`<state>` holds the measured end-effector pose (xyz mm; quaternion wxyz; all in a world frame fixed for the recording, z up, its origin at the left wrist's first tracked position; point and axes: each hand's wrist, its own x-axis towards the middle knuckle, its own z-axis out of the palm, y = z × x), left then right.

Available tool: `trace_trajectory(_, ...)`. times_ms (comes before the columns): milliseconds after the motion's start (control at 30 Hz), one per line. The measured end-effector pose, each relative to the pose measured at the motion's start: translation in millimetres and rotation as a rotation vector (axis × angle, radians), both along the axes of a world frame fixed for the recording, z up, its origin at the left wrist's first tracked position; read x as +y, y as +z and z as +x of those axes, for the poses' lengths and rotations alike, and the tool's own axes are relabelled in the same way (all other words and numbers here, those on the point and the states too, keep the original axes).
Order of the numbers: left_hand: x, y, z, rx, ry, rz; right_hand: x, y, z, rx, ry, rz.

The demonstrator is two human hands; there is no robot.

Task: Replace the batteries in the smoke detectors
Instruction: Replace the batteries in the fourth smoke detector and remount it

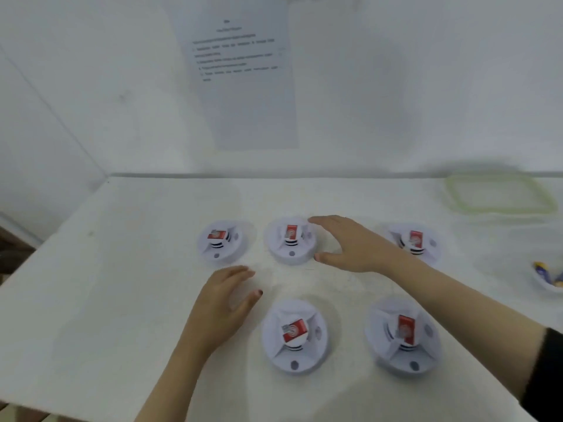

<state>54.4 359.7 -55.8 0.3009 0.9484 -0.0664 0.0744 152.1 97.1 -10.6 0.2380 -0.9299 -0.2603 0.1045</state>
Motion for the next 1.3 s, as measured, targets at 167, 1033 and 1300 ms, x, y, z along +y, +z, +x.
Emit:
trace_trajectory(167,28.5,-16.8,-6.2,-0.012,-0.057,0.027,41.8,-14.9,10.2,0.079,-0.090,0.109)
trace_trajectory(1033,12.6,52.4,18.6,-0.020,-0.224,-0.654,85.6,23.4,-77.0,0.551,-0.195,1.233)
trace_trajectory(1300,28.3,57.2,22.7,0.079,-0.326,-0.761,67.9,32.7,-83.7,0.422,-0.126,1.063)
